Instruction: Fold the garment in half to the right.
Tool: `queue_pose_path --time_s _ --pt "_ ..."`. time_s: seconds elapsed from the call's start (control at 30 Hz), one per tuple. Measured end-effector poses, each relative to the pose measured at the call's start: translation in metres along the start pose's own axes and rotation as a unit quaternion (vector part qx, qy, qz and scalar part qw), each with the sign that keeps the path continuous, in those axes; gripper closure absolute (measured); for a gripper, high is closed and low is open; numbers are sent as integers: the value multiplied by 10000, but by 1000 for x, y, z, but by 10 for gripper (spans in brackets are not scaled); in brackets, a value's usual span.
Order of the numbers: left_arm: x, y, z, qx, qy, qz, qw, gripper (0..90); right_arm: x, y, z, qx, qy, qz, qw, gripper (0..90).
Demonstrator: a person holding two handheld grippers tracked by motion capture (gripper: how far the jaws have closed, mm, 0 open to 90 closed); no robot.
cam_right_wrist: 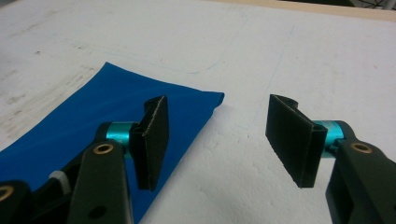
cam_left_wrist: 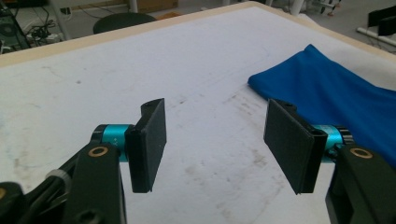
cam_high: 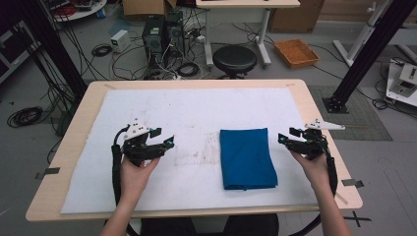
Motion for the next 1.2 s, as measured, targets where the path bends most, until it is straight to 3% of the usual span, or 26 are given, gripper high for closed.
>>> queue_pose_path --time_s 0.13,0.33,0.57,1.2 --pt "10 -1 13 -98 74 -14 9999 377 9 -3 -4 -33 5 -87 10000 381" --pt "14 -8 24 -88 60 -29 9999 376 10 -2 -5 -24 51 -71 10000 377" --pt "12 -10 27 -95 37 -8 9999 377 8 0 1 78 113 -19 9999 377" --pt "17 -12 28 -69 5 -43 10000 369 7 -1 0 60 190 27 9998 360"
Point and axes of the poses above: each handheld gripper's, and its own axes: x roughly backward along the jaws, y roughly out of its top, z roughly to its left, the point moved 2 cm from there along -x, roughly forward along the jaws, and after that the axes turned 15 degrees about z, right-handed, at the moved point
